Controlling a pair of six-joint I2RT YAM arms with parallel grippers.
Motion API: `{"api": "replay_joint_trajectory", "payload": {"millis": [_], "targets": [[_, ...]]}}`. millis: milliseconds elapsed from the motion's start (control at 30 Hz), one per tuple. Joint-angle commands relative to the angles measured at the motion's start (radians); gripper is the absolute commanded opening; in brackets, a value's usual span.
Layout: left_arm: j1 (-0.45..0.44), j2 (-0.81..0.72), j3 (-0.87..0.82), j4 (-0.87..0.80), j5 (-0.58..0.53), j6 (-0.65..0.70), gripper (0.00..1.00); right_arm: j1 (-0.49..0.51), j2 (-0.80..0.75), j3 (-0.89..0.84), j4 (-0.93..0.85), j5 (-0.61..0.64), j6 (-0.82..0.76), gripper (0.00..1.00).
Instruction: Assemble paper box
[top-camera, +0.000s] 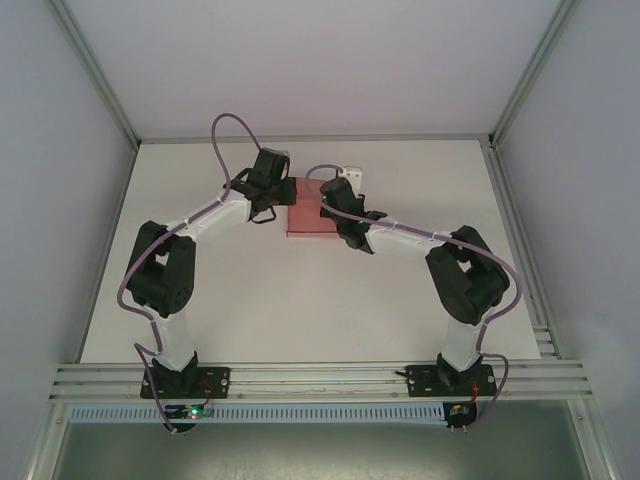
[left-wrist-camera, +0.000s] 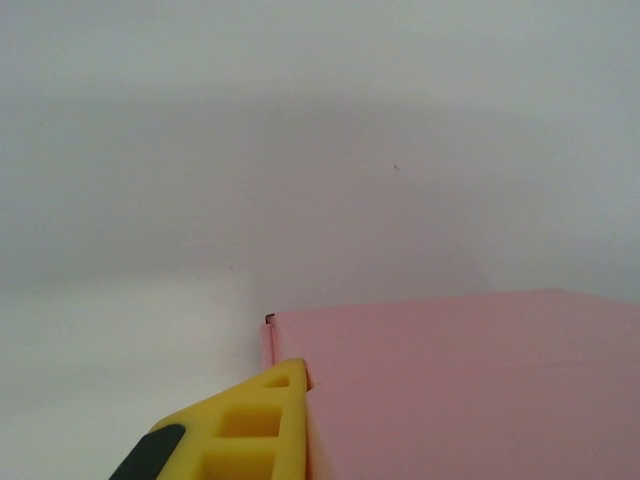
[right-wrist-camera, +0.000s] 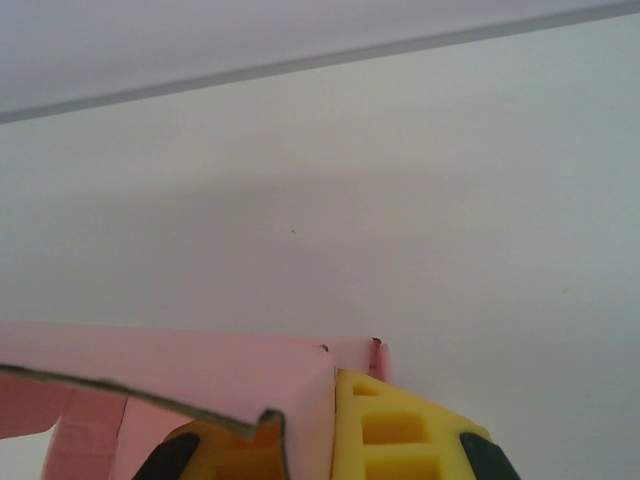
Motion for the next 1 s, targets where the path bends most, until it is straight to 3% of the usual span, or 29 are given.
{"api": "replay_joint_trajectory", "payload": {"millis": [0, 367, 500, 633, 833, 967], "targets": [[-0.032, 0.030, -0.008, 0.107, 0.096, -0.111, 0.08, 0.050, 0.015, 0.000, 0.171, -0.071, 0.030, 0.00], [-0.048, -0.057, -0.250, 0.263, 0.111, -0.047, 0.09, 0.094, -0.016, -0.188, 0.351, -0.044, -0.097, 0.00], [-0.050, -0.127, -0.359, 0.344, 0.132, -0.033, 0.15, 0.118, -0.035, -0.264, 0.422, -0.001, -0.149, 0.00], [-0.050, -0.182, -0.398, 0.316, 0.117, -0.027, 0.22, 0.131, -0.045, -0.291, 0.421, 0.051, -0.173, 0.00], [-0.052, -0.265, -0.422, 0.230, 0.095, -0.043, 0.40, 0.146, -0.046, -0.323, 0.445, 0.050, -0.210, 0.00], [-0.050, -0.333, -0.427, 0.114, 0.047, -0.030, 0.67, 0.168, -0.040, -0.324, 0.433, 0.077, -0.256, 0.00]]}}
